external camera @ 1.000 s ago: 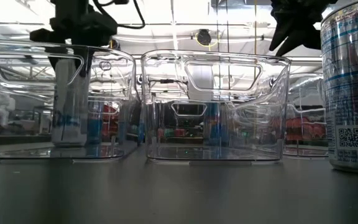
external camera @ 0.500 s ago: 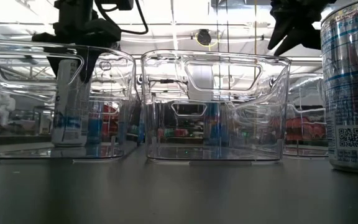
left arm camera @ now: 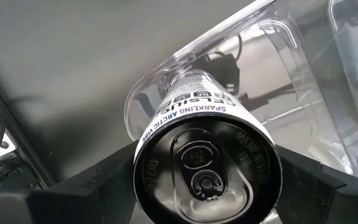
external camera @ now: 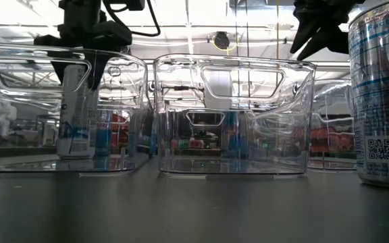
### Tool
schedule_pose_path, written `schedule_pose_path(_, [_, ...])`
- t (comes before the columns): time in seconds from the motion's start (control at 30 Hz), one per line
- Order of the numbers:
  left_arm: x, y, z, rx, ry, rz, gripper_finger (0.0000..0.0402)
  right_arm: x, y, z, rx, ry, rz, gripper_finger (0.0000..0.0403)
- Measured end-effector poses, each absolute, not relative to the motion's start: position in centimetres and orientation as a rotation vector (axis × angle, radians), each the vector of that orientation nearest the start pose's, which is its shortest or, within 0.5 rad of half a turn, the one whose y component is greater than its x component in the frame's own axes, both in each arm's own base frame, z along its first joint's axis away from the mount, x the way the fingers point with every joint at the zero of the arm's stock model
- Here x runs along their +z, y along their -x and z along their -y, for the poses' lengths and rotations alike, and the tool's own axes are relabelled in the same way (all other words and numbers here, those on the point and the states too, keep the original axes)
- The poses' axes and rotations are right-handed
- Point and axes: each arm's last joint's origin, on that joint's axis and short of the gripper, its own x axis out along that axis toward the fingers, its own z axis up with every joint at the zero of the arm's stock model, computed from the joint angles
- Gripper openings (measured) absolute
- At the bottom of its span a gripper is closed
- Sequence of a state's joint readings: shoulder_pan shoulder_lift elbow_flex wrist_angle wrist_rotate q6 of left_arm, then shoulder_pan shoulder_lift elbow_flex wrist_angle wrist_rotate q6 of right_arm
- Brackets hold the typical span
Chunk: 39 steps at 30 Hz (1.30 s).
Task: Sort soda cans
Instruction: Put the top left white soda can into the left transparent bin
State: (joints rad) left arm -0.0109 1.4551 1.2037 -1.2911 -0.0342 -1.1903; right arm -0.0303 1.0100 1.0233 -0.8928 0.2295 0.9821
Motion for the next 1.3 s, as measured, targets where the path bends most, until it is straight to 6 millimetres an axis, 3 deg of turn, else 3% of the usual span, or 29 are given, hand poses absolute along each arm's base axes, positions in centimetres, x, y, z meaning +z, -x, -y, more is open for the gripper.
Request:
schedule_pose_path(0.83, [26.65,-24.44,0.19,0.825,0.805,-1.369,0.0309,31.61,-18.48,1.06,-0.601,-0.841,-0.71,0.0102])
schedule_pose_path(1.3, [26.7,-24.53,0.12,0.888,0.813,-1.317,0.0309,31.6,-18.48,1.08,-0.598,-0.822,-0.713,0.0102])
